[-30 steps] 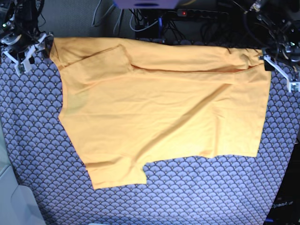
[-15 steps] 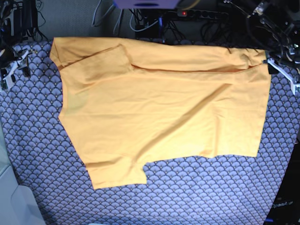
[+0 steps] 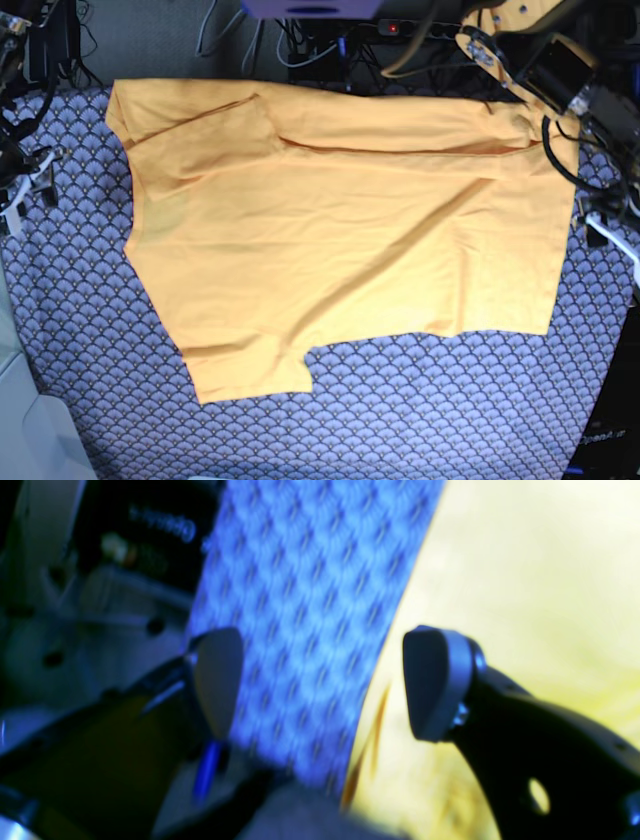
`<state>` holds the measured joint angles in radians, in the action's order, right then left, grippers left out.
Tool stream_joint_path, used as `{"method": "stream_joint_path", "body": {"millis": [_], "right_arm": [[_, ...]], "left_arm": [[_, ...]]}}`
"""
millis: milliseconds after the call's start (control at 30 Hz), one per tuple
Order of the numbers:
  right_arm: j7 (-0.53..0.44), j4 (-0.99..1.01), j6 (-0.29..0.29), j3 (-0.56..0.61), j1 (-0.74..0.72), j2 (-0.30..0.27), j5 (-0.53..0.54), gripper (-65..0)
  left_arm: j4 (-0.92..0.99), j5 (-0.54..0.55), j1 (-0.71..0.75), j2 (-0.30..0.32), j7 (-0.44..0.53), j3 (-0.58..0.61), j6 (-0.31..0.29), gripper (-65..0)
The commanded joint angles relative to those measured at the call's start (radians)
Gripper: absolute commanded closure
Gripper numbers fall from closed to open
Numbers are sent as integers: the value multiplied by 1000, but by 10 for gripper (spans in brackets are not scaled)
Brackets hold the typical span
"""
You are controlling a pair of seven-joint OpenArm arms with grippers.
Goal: Fold the T-shirt properly
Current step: 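Move both grippers down along the shirt's sides toward the hem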
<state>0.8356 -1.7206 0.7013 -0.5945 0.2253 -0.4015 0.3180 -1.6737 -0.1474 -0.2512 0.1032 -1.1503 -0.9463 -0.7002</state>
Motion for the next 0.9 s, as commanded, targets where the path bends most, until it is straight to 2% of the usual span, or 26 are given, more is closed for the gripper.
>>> {"method": "stream_joint_path", "body": {"millis": [0,133,233,400,533,667,767,867], "right_arm": [[-5,-14,-3,-8,-10,-20,0,-355],[0,-14,-3,-8,-48,-17,-1,-355],[9,-5,-3,14,-74,-15,-1,-355],[1,152,-3,106,-192,-20,-12,-355],[-58,290,-3,169,-306,-27,-128,-355],[-141,428,-3,196,-399,-3,-222,-355],[-193,543,-3,196,-481,9,-294,-355],[-229,647,-3,196,-548,22,-343,-355]], "left_arm": [[24,4,-47,25,17,17,2,-486],[197,4,-179,69,48,95,2,-486],[284,4,-241,71,109,132,2,-486],[409,12,-265,53,249,197,2,-486],[538,12,-276,30,378,218,2,-486],[654,13,-280,31,485,218,2,-486],[749,7,-317,40,573,220,2,-486],[867,12,-363,77,631,220,2,-486]]}}
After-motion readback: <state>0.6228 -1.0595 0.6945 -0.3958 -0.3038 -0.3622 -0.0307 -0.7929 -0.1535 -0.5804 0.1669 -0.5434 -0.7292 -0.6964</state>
